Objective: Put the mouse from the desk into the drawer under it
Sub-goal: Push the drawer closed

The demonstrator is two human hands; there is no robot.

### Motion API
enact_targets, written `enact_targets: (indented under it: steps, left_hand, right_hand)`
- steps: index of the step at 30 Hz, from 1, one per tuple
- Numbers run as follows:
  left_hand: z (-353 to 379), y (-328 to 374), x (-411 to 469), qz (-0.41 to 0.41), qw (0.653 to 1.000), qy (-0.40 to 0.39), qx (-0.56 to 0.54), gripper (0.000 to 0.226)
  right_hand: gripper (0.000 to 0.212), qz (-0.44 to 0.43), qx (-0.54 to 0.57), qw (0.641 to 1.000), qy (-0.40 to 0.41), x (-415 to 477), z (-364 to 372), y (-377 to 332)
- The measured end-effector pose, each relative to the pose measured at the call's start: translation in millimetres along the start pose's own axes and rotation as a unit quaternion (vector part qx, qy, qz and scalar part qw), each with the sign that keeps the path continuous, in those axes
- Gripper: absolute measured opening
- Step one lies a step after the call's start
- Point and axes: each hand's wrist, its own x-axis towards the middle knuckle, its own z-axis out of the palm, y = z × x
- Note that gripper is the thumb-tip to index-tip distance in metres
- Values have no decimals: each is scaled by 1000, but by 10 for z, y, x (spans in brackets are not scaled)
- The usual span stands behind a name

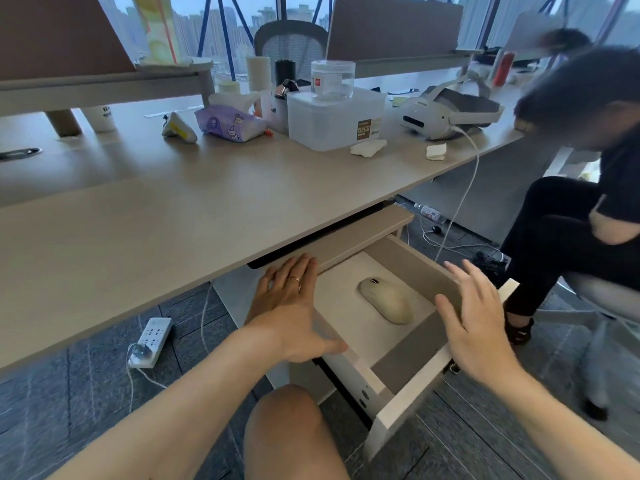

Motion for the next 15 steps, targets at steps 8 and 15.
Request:
enact_targets:
  steps: [8,15]
  left_hand:
    - [-160,73,-38,-20,998,-45,-35,143]
    - [-205,116,-15,-42,994,-60,-78,144]
  right_hand:
    - [55,369,378,847,58,-422,275,-57]
    - [54,397,437,807,-12,-202,313,-150]
